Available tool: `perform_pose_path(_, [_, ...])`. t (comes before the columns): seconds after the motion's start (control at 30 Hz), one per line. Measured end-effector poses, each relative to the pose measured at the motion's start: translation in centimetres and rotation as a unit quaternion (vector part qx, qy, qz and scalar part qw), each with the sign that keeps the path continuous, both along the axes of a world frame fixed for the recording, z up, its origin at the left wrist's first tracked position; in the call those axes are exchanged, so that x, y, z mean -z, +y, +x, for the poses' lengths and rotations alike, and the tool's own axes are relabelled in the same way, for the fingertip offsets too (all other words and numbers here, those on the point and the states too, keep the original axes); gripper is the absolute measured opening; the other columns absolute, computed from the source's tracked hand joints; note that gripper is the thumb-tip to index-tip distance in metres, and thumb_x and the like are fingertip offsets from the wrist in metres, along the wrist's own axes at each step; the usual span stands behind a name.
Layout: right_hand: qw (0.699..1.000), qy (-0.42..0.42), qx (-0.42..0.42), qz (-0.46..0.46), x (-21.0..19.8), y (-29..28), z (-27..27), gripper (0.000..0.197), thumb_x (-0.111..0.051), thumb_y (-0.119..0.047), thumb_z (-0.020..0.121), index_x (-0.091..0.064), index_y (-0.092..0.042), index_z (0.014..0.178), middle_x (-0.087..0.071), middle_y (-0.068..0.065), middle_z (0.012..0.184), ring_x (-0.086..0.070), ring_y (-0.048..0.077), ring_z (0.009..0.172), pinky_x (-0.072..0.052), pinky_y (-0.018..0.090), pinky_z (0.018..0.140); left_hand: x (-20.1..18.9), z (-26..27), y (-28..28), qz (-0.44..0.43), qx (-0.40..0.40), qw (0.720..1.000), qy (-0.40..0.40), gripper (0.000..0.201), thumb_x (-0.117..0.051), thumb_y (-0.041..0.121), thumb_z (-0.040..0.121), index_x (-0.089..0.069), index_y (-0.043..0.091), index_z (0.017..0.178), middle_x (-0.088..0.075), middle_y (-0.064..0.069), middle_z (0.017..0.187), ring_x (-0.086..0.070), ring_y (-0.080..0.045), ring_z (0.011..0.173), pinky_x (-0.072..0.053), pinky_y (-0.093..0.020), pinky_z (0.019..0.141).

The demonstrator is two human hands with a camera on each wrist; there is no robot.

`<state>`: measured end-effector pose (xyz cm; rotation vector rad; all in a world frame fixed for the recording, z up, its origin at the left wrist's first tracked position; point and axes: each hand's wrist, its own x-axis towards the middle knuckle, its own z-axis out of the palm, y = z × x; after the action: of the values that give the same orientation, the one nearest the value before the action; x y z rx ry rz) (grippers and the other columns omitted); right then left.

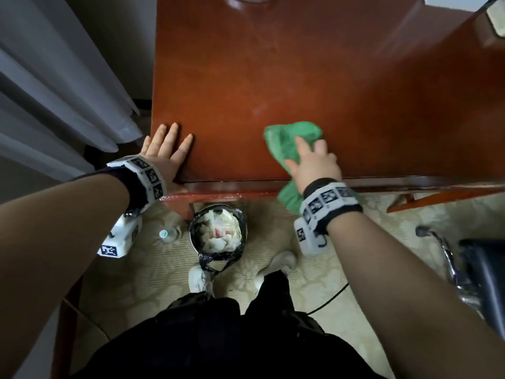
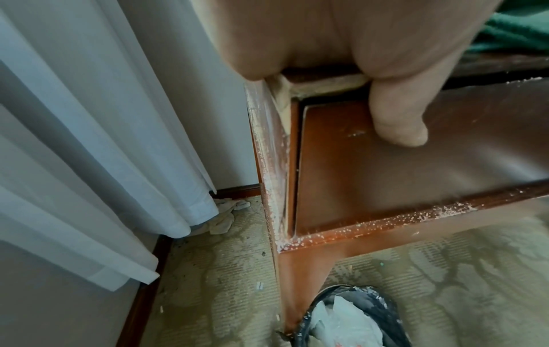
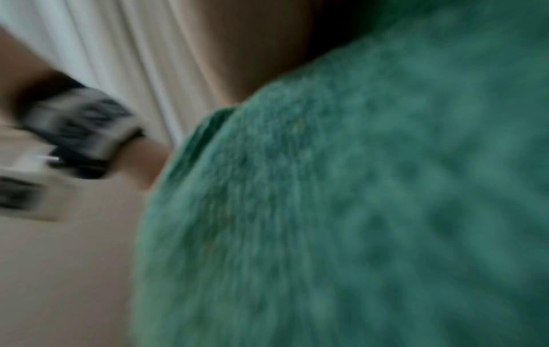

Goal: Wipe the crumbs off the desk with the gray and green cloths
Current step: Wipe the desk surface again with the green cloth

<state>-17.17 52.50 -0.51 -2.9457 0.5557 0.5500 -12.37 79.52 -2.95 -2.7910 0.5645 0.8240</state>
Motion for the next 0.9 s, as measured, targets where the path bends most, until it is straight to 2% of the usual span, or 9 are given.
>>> perform_pose_path(0.13, [0.96, 0.018, -0.272, 0.068, -0.6, 9.0, -2.2, 0.056, -0.042, -0.044, 0.095, -0.02, -0.037, 0.145, -0.033, 0.006, 0.137, -0.045, 0.034, 0.11, -0.044, 0.037, 0.083, -0.2, -0.5, 0.1, -0.046, -0.034, 0.998, -0.006, 0.111, -0.064, 0.048, 0.079, 0.02, 0.02, 0.146, 0.026, -0.011, 0.152, 0.02, -0.031, 0.142, 0.005, -0.043, 0.117])
perform_pose_path(0.2, [0.946, 0.002, -0.306, 0.107, -1.6, 10.0, -1.9, 0.055, -0.044, -0.045, 0.094, -0.023, -0.038, 0.145, -0.037, 0.005, 0.135, -0.048, 0.034, 0.107, -0.044, 0.036, 0.084, 0.0, -1.2, 1.0, -0.114, -0.111, 0.987, -0.007, 0.105, -0.066, 0.034, 0.082, 0.014, 0.015, 0.148, 0.024, -0.012, 0.153, 0.019, -0.029, 0.142, 0.007, -0.04, 0.117])
perform_pose_path(0.3, [0.968, -0.079, -0.222, 0.09, -2.3, 6.4, 0.9, 0.057, -0.047, -0.044, 0.093, -0.025, -0.036, 0.145, -0.039, 0.008, 0.135, -0.05, 0.038, 0.109, -0.042, 0.038, 0.091, 0.2, -2.2, 3.2, -0.209, -0.265, 0.941, 0.014, 0.109, -0.071, 0.026, 0.08, 0.012, 0.01, 0.147, 0.021, -0.012, 0.154, 0.017, -0.025, 0.143, 0.008, -0.035, 0.116])
perform_pose_path(0.37, [0.989, -0.067, -0.123, 0.037, -2.1, 3.4, 2.8, 0.058, -0.046, -0.043, 0.093, -0.024, -0.034, 0.146, -0.035, 0.011, 0.139, -0.047, 0.039, 0.114, -0.041, 0.04, 0.093, 0.1, -2.8, 4.2, -0.238, -0.297, 0.922, 0.073, 0.103, -0.068, 0.016, 0.083, 0.012, 0.007, 0.147, 0.013, -0.012, 0.156, 0.008, -0.024, 0.145, 0.0, -0.032, 0.116])
perform_pose_path(0.5, [0.999, 0.012, -0.035, -0.002, -0.3, 4.4, 3.4, 0.057, -0.04, -0.044, 0.095, -0.02, -0.032, 0.147, -0.022, 0.012, 0.149, -0.041, 0.039, 0.119, -0.04, 0.04, 0.093, 1.9, -3.7, 5.1, -0.366, -0.304, 0.871, 0.125, 0.107, -0.073, 0.007, 0.077, 0.005, 0.017, 0.149, -0.036, -0.002, 0.145, -0.038, -0.017, 0.132, -0.031, -0.03, 0.109])
perform_pose_path(0.6, [0.983, -0.011, -0.184, 0.011, 0.0, 10.1, 2.2, 0.056, -0.043, -0.044, 0.094, -0.023, -0.033, 0.145, -0.03, 0.01, 0.14, -0.043, 0.037, 0.113, -0.043, 0.038, 0.088, 2.8, -4.0, 5.5, -0.381, -0.333, 0.849, 0.153, 0.108, -0.072, 0.011, 0.078, 0.01, 0.026, 0.149, -0.047, 0.008, 0.129, -0.047, -0.009, 0.12, -0.036, -0.021, 0.099])
perform_pose_path(0.73, [0.909, 0.01, -0.409, 0.076, -1.2, 16.5, 2.7, 0.057, -0.046, -0.046, 0.093, -0.024, -0.037, 0.145, -0.035, 0.005, 0.136, -0.047, 0.033, 0.109, -0.042, 0.035, 0.087, 3.7, -4.3, 5.7, -0.396, -0.329, 0.845, 0.144, 0.072, -0.072, 0.015, 0.076, -0.037, -0.001, 0.137, -0.05, -0.01, 0.13, -0.047, -0.019, 0.12, -0.037, -0.018, 0.089])
perform_pose_path(0.8, [0.909, -0.027, -0.409, 0.076, -2.0, 17.1, 5.6, 0.057, -0.046, -0.046, 0.093, -0.025, -0.037, 0.145, -0.038, 0.006, 0.134, -0.05, 0.034, 0.109, -0.041, 0.035, 0.088, 4.1, -4.7, 6.4, -0.408, -0.331, 0.835, 0.163, 0.086, -0.073, 0.02, 0.074, -0.026, 0.007, 0.145, -0.047, -0.001, 0.126, -0.045, -0.015, 0.121, -0.036, -0.014, 0.086])
perform_pose_path(0.9, [0.962, -0.04, -0.266, 0.047, -2.0, 16.0, 10.3, 0.056, -0.046, -0.042, 0.094, -0.024, -0.035, 0.145, -0.031, 0.008, 0.142, -0.045, 0.036, 0.118, -0.04, 0.039, 0.094, 4.4, -5.1, 7.3, -0.407, -0.298, 0.842, 0.191, 0.106, -0.07, 0.01, 0.08, 0.008, 0.031, 0.148, -0.034, 0.007, 0.143, -0.035, -0.007, 0.131, -0.029, -0.011, 0.097])
